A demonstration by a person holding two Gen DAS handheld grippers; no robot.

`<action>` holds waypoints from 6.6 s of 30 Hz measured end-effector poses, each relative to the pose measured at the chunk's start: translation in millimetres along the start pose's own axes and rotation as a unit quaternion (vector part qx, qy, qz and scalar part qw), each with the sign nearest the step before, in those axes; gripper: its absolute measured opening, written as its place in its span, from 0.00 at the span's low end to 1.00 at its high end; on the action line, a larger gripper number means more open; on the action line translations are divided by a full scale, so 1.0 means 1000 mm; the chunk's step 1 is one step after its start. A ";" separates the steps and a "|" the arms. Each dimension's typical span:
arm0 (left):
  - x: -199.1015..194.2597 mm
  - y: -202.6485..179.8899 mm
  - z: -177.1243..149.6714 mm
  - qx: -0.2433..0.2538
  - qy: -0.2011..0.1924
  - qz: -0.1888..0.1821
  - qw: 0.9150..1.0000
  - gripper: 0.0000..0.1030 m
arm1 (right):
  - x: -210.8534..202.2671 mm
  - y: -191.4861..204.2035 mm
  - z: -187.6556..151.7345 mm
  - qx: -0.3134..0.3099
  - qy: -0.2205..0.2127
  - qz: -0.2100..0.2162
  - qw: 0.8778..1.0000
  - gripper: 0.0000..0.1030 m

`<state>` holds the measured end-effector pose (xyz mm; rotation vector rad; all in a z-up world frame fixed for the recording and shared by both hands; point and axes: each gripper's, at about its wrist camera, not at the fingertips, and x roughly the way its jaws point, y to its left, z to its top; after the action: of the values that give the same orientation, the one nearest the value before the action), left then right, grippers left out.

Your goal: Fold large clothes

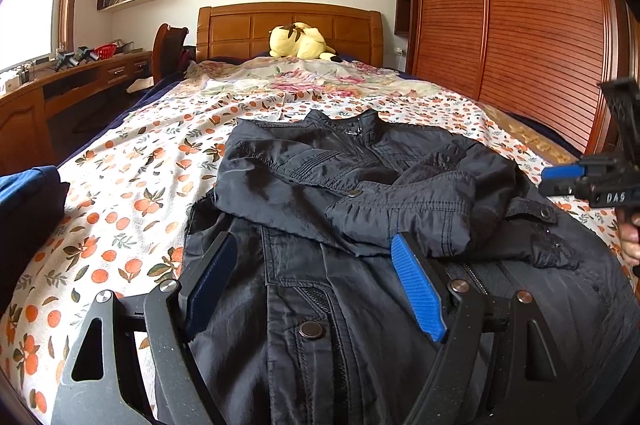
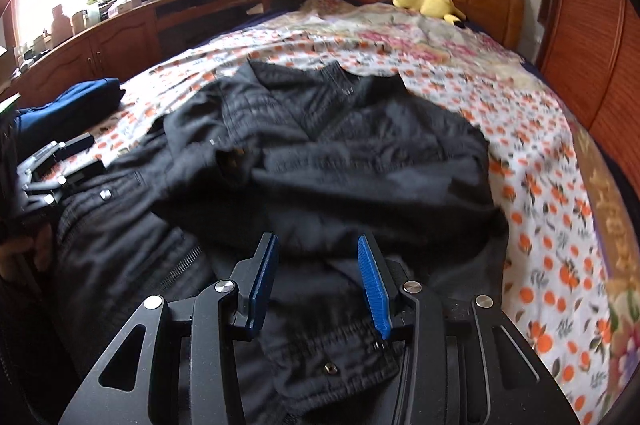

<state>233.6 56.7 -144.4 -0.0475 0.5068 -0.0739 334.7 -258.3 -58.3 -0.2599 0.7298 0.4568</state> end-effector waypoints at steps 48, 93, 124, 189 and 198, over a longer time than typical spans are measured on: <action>0.028 -0.096 0.044 0.121 0.105 -0.005 0.987 0.10 | 0.054 -0.016 -0.048 0.051 -0.008 0.023 0.998 0.45; -0.069 0.010 -0.046 -0.006 0.097 0.011 0.995 0.77 | 0.056 -0.016 -0.048 0.048 -0.007 0.021 0.999 0.46; -0.083 0.060 -0.068 -0.039 0.092 0.023 0.995 0.73 | -0.065 -0.024 -0.132 0.074 0.052 -0.083 0.992 0.59; -0.223 -0.001 0.097 0.076 -0.055 -0.035 0.995 0.06 | -0.233 0.007 -0.015 0.024 -0.166 -0.020 0.986 0.04; -0.270 0.005 0.132 0.078 -0.104 -0.034 0.991 0.06 | -0.338 0.011 -0.026 -0.008 -0.220 -0.047 0.974 0.04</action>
<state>63.0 87.8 101.3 0.0793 0.2891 -0.1730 92.9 -363.0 155.8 -0.1971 0.2782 0.4119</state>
